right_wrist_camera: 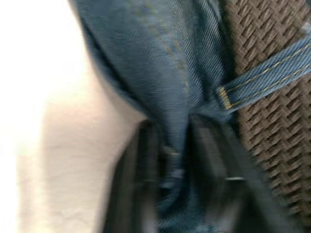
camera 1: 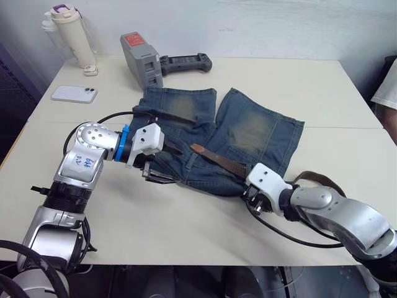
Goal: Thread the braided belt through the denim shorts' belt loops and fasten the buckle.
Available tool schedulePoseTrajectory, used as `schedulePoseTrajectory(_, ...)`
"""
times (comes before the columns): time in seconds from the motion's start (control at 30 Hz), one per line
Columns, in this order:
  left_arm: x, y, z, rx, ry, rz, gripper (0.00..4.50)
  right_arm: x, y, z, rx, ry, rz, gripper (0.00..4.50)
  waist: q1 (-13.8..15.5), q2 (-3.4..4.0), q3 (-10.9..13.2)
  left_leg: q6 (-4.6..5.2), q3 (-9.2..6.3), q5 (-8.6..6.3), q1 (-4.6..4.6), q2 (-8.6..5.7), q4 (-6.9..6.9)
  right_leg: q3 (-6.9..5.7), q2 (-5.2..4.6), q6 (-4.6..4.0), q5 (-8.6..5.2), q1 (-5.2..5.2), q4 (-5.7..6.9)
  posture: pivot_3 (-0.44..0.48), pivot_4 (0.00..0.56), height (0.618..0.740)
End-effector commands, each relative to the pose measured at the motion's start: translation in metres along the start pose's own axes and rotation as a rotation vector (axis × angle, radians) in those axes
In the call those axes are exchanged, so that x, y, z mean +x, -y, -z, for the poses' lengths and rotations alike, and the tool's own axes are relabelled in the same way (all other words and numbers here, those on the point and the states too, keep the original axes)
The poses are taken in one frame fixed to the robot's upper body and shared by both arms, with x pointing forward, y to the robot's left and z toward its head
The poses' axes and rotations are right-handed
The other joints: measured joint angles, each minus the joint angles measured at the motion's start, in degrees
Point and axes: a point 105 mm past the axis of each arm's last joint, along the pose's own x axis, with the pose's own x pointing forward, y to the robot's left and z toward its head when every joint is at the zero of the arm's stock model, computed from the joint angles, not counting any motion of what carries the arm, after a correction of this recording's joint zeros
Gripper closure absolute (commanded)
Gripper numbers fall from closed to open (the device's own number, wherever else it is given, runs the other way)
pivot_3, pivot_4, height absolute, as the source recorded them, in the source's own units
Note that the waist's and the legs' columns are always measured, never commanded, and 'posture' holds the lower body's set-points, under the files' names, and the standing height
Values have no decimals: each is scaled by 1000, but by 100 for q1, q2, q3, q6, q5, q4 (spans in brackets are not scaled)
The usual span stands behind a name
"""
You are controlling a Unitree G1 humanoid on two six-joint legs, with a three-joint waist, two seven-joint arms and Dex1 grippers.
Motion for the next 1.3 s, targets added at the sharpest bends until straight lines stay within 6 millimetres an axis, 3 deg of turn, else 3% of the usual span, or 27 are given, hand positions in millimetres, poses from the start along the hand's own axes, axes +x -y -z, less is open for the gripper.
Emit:
schedulePoseTrajectory(0.03, -2, 1, -16, 9, 72, -4, 0, -22, 2, 13, -134, -47, -33, 4483, 80, 5, 3, 0, -1, -1, -2, -4, 0, 0, -2, 0, 0, -1, -2, 0, 150, 740)
schedulePoseTrajectory(0.1, 0, 2, -19, -5, 92, 10, 0, -35, 2, 19, -221, -61, -64, 4483, 141, 5, 3, 5, 3, -9, -7, -5, 4, 1, -3, 0, 0, -1, -10, 0, 150, 740)
schedulePoseTrajectory(0.17, 2, 4, -21, -18, 107, 29, 0, -49, 11, 40, -323, -132, -68, 4483, 179, 5, 4, 8, 4, -13, -10, -6, 8, 0, -4, 0, 0, 1, -15, 0, 150, 740)
schedulePoseTrajectory(0.37, 11, 10, -21, -32, 111, 78, 0, -88, 56, 106, -459, -295, -12, 4483, 170, 4, 4, 11, 6, -16, 0, -8, 17, -2, -6, 3, 1, 21, -20, 0, 150, 740)
schedulePoseTrajectory(0.67, 22, 19, -23, -44, 120, 147, 0, -124, 92, 137, -566, -367, 24, 4483, 138, 7, 5, 12, 5, -17, 1, -6, 22, -3, -5, 5, 2, 22, -19, 0, 150, 740)
schedulePoseTrajectory(0.77, 29, 21, -29, -35, 142, 159, 0, -122, 91, 119, -515, -269, 67, 4483, 145, 8, 6, 12, 4, -17, 0, -6, 26, -3, -6, 5, 2, 23, -19, 0, 150, 740)
schedulePoseTrajectory(0.87, 33, 22, -33, -33, 153, 166, 0, -119, 85, 102, -514, -208, 85, 3198, 130, 8, 6, 12, 0, -17, 0, -5, 27, -7, -5, 5, 2, 26, -18, 0, 150, 740)
schedulePoseTrajectory(1.07, 37, 20, -39, -25, 167, 179, 0, -143, 82, 68, -387, -155, 123, 217, 128, 19, 10, 12, 0, -17, 3, -3, 29, -5, -3, 5, 2, 25, -13, 0, 150, 740)
schedulePoseTrajectory(1.23, 40, 14, -43, -32, 167, 161, 0, -150, 64, 26, -116, 69, 126, 100, 155, 18, 10, 12, -11, -18, 1, -4, 31, -13, -3, 5, 2, 36, -23, 0, 150, 740)
schedulePoseTrajectory(1.3, 42, 11, -46, -32, 171, 150, 0, -140, 52, 14, 50, 207, 126, 100, 152, 17, 10, 12, -18, -18, 0, -4, 33, -20, -3, 5, 2, 40, -25, 0, 150, 740)
